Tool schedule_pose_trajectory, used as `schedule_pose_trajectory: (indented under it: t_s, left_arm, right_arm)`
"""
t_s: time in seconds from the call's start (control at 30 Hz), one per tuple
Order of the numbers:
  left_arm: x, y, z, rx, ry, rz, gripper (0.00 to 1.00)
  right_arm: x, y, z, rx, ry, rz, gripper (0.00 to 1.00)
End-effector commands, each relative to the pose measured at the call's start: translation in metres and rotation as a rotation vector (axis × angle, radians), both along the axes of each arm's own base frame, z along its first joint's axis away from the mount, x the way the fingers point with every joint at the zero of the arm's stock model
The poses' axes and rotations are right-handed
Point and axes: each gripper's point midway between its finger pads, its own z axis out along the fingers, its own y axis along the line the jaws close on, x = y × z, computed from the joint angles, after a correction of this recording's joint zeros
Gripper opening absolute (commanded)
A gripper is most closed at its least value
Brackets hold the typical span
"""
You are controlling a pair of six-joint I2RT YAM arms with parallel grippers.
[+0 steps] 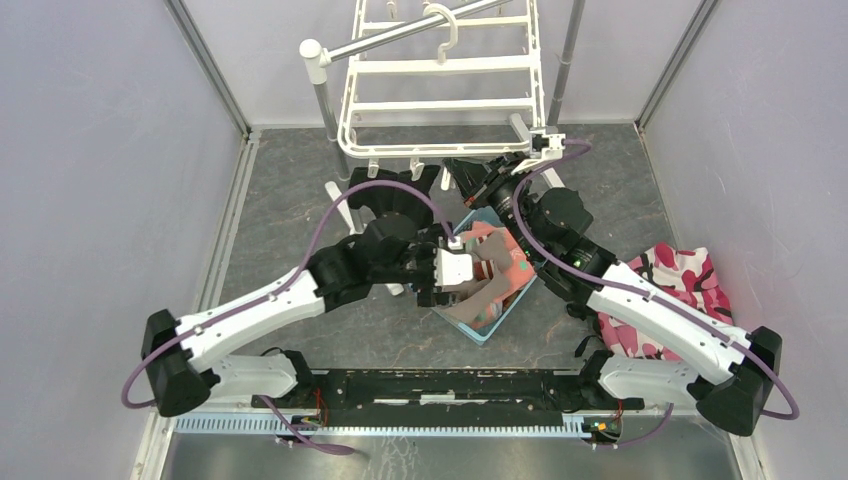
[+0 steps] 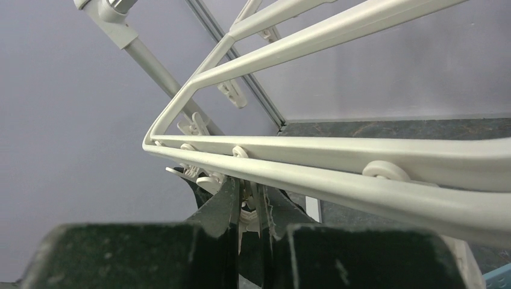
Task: Remove the socks clipped to the hanger
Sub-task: Place the sock in the bin, then remove the sock from the hanger.
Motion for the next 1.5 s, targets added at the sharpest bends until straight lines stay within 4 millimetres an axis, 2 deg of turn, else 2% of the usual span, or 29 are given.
schedule_pose_trajectory:
  t_s: [0.0, 0.07, 0.13, 0.17, 0.23, 0.3, 0.47, 0.63, 0.77, 0.87, 1.0, 1.17, 1.3, 1.37, 1.47]
  left_arm:
    - [-0.01, 0.02, 0.036, -0.042, -0.095, -0.019, 1.0]
    - [-0.023, 0.032, 0.041, -0.046, -0.077, -0.053, 1.0]
    - [-0.037, 0.045, 0.039, -0.025, -0.05, -0.093, 1.0]
    - [-0.042, 0.052, 0.039, -0.017, -0.036, -0.102, 1.0]
    - [-0.039, 0.069, 0.044, -0.014, -0.013, -0.062, 1.0]
    - [-0.032, 0.088, 0.05, -0.03, 0.0, -0.009, 1.0]
    - [-0.004, 0.129, 0.075, -0.081, -0.047, 0.163, 1.0]
    - [0.01, 0.148, 0.098, -0.054, 0.025, 0.266, 1.0]
    - [0.015, 0.152, 0.119, -0.076, 0.061, 0.312, 1.0]
    - [0.014, 0.152, 0.133, -0.094, 0.107, 0.336, 1.0]
    - [0.016, 0.158, 0.133, -0.066, 0.139, 0.386, 1.0]
    - [0.014, 0.163, 0.134, -0.081, 0.126, 0.414, 1.0]
    - [0.014, 0.163, 0.137, -0.11, 0.154, 0.449, 1.0]
    - [0.012, 0.164, 0.136, -0.116, 0.169, 0.456, 1.0]
    - [0.007, 0.162, 0.134, -0.127, 0.187, 0.442, 1.0]
  right_arm:
    - [-0.005, -0.005, -0.004, -0.028, 0.0, 0.004, 0.12]
    - [-0.007, -0.005, -0.011, -0.048, 0.009, 0.013, 0.15]
    - [-0.01, -0.004, -0.02, -0.065, 0.012, 0.028, 0.26]
    - [-0.011, -0.004, -0.023, -0.072, 0.009, 0.033, 0.35]
    - [-0.015, -0.004, -0.034, -0.089, 0.015, 0.046, 0.52]
    - [-0.018, -0.003, -0.046, -0.106, 0.015, 0.062, 0.6]
    - [-0.031, 0.009, -0.069, -0.186, -0.007, 0.11, 0.71]
    - [-0.044, 0.025, -0.099, -0.268, -0.039, 0.149, 0.8]
    - [-0.04, 0.045, -0.12, -0.324, -0.051, 0.164, 0.86]
    - [-0.03, 0.06, -0.132, -0.371, -0.053, 0.145, 0.9]
    - [-0.019, 0.072, -0.138, -0.392, -0.076, 0.108, 0.94]
    - [0.009, 0.063, -0.129, -0.407, -0.095, -0.064, 0.94]
    - [0.026, 0.067, -0.121, -0.423, -0.125, -0.149, 0.85]
    - [0.027, 0.069, -0.116, -0.427, -0.13, -0.148, 0.74]
    - [0.015, 0.067, -0.113, -0.412, -0.147, -0.1, 0.45]
